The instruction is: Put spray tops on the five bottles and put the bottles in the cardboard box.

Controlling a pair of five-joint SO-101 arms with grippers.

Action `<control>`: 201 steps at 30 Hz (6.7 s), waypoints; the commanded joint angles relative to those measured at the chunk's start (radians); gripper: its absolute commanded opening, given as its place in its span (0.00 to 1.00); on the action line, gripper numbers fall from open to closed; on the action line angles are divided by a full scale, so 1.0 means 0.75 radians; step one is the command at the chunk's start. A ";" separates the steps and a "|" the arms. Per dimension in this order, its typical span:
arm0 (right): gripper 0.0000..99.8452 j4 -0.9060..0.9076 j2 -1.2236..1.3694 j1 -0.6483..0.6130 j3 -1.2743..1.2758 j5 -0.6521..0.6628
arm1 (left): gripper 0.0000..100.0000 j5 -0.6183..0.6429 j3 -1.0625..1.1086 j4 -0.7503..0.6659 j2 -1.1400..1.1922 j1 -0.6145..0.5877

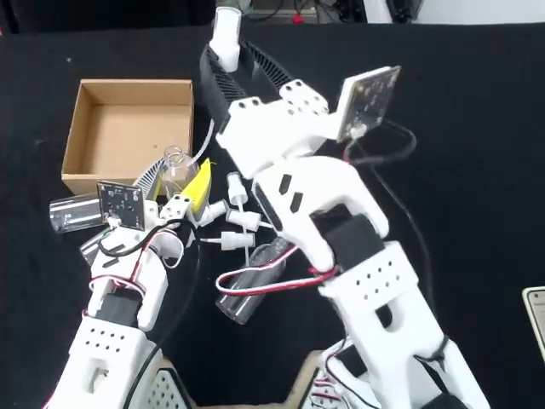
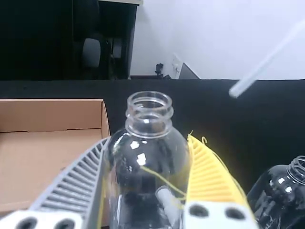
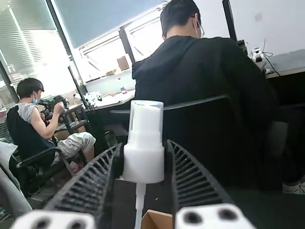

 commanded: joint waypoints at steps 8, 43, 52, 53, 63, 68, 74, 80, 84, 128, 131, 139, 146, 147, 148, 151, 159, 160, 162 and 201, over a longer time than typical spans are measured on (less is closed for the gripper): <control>0.06 -0.033 -0.069 0.110 -0.087 -0.004 | 0.08 0.004 -0.036 0.057 0.002 0.150; 0.06 -0.110 -0.310 0.178 0.283 0.155 | 0.08 0.004 -0.011 0.057 0.002 0.259; 0.06 -0.080 -0.617 -0.016 0.392 0.550 | 0.08 0.002 0.007 0.057 0.002 0.255; 0.06 -0.080 -0.635 -0.023 0.392 0.550 | 0.08 0.002 0.007 0.057 0.002 0.255; 0.06 -0.178 -0.388 -0.076 0.322 0.550 | 0.08 -0.049 0.007 0.057 0.002 0.255; 0.06 -0.270 -0.308 -0.082 0.271 0.550 | 0.08 -0.121 0.032 0.049 0.002 0.267; 0.06 -0.270 -0.300 -0.113 0.306 0.550 | 0.08 -0.125 0.032 0.049 0.002 0.267; 0.06 -0.280 -0.300 -0.113 0.396 0.550 | 0.08 -0.125 0.024 0.049 0.002 0.267; 0.06 -0.280 -0.298 -0.113 0.412 0.550 | 0.08 -0.127 0.026 0.049 0.002 0.296; 0.06 -0.254 -0.748 -0.047 0.997 0.548 | 0.08 -0.129 0.040 0.057 0.002 0.304; 0.06 -0.088 -0.594 -0.047 0.848 0.548 | 0.08 -0.129 0.036 0.057 0.002 0.314; 0.06 0.395 -0.261 -0.051 0.422 0.548 | 0.08 -0.129 0.042 0.057 0.002 0.320; 0.06 0.342 -0.261 -0.057 0.545 0.548 | 0.08 -0.129 0.042 0.057 0.002 0.310; 0.06 0.321 -0.261 -0.057 0.566 0.548 | 0.08 -0.129 0.042 0.057 0.002 0.310; 0.06 0.309 -0.261 -0.057 0.578 0.548 | 0.08 -0.129 0.042 0.057 0.002 0.310; 0.06 0.301 -0.261 -0.057 0.588 0.546 | 0.08 -0.129 0.042 0.057 0.002 0.310; 0.16 0.323 -0.420 -0.055 0.662 0.456 | 0.08 -0.129 0.042 0.057 0.002 0.310; 0.18 0.323 -0.445 -0.055 0.680 0.456 | 0.08 -0.129 0.042 0.057 0.002 0.310; 0.20 0.321 -0.482 -0.055 0.709 0.456 | 0.08 -0.129 0.042 0.057 0.002 0.310; 0.04 0.671 -0.017 0.023 0.015 0.446 | 0.08 -0.131 0.056 0.055 0.002 0.308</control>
